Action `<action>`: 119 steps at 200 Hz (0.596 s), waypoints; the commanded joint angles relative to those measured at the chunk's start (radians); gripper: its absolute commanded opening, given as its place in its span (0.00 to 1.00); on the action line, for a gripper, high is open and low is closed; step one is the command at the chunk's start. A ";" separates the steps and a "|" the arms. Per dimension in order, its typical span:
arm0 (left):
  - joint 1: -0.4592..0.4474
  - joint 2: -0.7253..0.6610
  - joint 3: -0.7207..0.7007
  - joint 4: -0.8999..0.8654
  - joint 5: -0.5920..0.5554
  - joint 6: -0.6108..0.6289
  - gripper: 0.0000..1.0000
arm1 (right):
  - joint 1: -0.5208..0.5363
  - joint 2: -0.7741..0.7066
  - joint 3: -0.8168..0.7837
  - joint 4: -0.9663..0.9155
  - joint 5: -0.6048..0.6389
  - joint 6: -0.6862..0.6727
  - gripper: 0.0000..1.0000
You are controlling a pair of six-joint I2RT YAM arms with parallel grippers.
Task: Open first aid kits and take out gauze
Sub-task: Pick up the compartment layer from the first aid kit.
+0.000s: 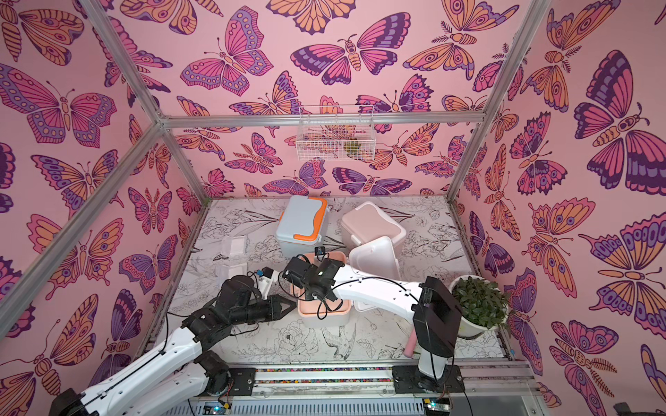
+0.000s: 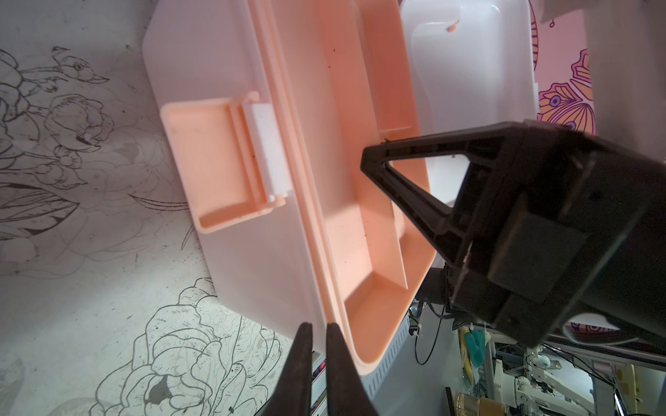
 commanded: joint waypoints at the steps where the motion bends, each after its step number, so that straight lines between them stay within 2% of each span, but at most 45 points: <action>1: 0.007 0.005 -0.025 -0.019 -0.010 0.020 0.11 | 0.004 -0.045 0.001 0.005 0.039 -0.001 0.00; 65: 0.008 -0.001 -0.007 -0.039 -0.012 0.023 0.11 | 0.006 -0.105 -0.031 0.034 0.037 -0.008 0.00; 119: 0.008 -0.079 0.057 -0.166 -0.044 0.039 0.20 | 0.010 -0.225 -0.087 0.079 0.028 -0.034 0.00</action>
